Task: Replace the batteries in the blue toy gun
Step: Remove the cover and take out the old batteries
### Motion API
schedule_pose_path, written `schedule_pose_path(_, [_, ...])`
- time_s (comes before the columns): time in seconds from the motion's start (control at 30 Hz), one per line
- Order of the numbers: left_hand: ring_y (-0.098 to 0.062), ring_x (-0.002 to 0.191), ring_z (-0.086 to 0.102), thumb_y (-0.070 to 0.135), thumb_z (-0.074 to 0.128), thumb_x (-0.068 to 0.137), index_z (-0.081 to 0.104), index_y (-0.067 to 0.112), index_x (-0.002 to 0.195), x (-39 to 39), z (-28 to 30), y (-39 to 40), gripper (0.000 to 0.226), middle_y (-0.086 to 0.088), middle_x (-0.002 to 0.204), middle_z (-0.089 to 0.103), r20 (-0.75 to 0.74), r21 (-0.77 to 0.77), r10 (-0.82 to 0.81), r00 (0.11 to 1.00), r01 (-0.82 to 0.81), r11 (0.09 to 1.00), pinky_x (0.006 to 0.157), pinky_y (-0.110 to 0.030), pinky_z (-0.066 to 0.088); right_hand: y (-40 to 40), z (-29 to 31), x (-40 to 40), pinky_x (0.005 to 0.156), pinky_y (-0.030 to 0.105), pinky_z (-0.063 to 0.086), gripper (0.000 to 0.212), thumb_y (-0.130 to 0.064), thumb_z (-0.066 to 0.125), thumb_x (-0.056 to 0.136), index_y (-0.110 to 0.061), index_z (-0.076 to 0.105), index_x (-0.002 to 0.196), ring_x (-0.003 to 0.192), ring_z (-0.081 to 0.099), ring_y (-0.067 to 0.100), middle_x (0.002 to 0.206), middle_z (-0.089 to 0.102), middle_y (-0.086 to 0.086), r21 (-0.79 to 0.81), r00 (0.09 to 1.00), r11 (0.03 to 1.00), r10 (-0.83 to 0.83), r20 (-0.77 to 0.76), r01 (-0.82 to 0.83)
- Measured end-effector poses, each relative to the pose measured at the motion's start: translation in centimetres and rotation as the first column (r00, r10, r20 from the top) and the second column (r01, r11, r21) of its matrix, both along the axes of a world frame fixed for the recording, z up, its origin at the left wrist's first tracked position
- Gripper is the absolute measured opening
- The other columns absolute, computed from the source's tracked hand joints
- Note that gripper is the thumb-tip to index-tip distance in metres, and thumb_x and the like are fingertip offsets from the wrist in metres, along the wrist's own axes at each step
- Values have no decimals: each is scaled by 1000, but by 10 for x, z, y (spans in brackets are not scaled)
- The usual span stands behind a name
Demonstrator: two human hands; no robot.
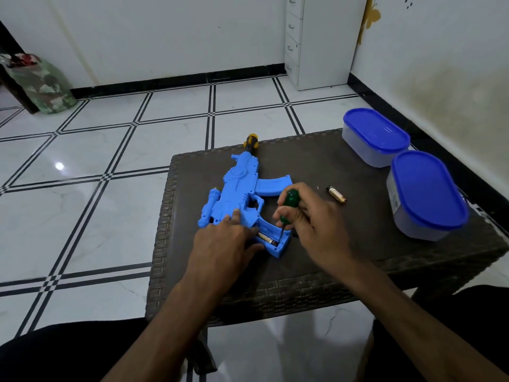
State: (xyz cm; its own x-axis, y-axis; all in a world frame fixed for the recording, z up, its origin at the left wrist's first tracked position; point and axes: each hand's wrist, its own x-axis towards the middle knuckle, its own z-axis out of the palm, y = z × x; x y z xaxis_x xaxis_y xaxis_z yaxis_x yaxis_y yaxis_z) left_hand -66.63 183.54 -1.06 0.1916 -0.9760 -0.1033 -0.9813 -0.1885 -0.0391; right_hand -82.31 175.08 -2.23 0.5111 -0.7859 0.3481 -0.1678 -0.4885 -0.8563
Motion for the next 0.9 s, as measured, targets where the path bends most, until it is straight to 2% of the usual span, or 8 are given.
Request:
schedule_pose_path(0.07, [-20,122,53,60,40,94,47,46,135,1,-1,-1,44,0,157,28,-4,-4,0,1000,0,1000,82,-36,48,1,-1,2,65,41,61,4,-16,62,97,-14,59,98,76,72,11,82,70,-2,-37,1000,999,-7,-22,6])
schedule_pose_path(0.2, [-19,123,52,60,40,94,47,46,135,2,-1,-1,44,0,157,28,-6,-11,1,1000,-1,1000,83,-36,48,0,-2,-1,68,38,63,5,-11,62,96,-9,59,99,76,73,11,83,70,4,33,999,999,-2,33,1])
schedule_pose_path(0.3, [-19,122,53,60,39,94,47,46,135,2,-1,-1,44,0,157,28,1,-12,-7,1000,7,1000,81,-35,48,2,-2,-1,67,36,62,5,-11,63,96,-8,60,99,75,73,10,83,71,4,22,1000,1000,-5,26,5])
schedule_pose_path(0.5, [-19,124,51,60,38,95,48,46,135,1,-1,1,44,0,158,27,2,-19,-5,1000,5,1000,81,-35,47,-2,4,4,65,41,60,4,-13,63,96,-12,59,95,73,73,9,78,71,-1,-33,999,999,12,32,-11])
schedule_pose_path(0.7, [-18,125,50,61,37,94,46,46,136,1,-1,0,45,1,158,26,9,-15,-11,1000,12,1000,81,-34,47,-1,-3,0,67,43,62,5,-9,64,95,-8,59,97,74,74,12,79,70,2,30,995,1000,-10,95,8])
schedule_pose_path(0.9, [-18,126,50,62,35,95,43,46,138,1,-3,0,47,0,158,25,30,-14,-17,999,18,1000,81,-33,47,4,-7,-3,65,47,62,5,-15,63,95,-16,59,96,76,75,12,82,73,3,17,988,1000,-26,154,24])
